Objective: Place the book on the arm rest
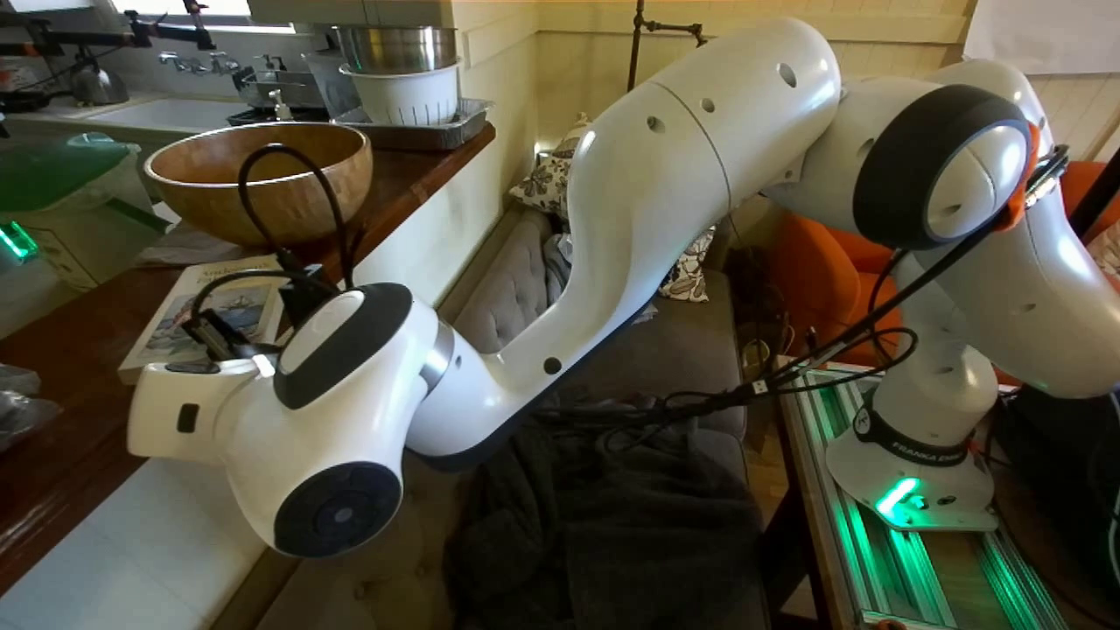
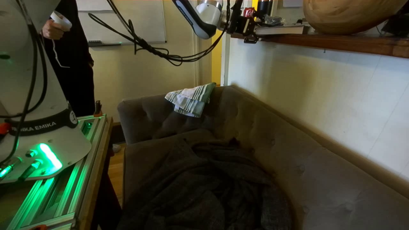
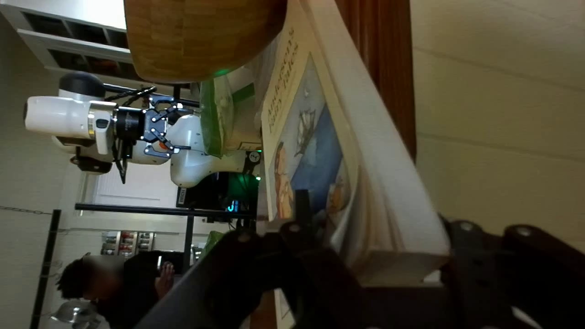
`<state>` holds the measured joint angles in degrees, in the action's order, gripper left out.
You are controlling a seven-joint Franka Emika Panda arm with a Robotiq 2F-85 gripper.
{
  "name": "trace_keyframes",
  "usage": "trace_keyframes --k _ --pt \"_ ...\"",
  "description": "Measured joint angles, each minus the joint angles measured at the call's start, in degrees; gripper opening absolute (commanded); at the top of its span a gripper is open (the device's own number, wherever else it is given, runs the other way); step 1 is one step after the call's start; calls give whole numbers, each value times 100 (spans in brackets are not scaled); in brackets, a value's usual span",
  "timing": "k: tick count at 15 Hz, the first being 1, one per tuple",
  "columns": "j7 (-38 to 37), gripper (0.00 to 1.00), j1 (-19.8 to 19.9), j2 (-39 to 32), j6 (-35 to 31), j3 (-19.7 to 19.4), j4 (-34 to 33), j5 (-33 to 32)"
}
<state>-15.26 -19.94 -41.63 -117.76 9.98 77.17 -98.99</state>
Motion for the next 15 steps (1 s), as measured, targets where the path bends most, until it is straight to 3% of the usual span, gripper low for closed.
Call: trace_keyframes --k 2,9,15 --pt "3 4 -37 58 104 0 16 0" --pt "-8 6 -91 793 587 31 661 0" --pt "-159 6 -99 1638 617 228 1316 0"
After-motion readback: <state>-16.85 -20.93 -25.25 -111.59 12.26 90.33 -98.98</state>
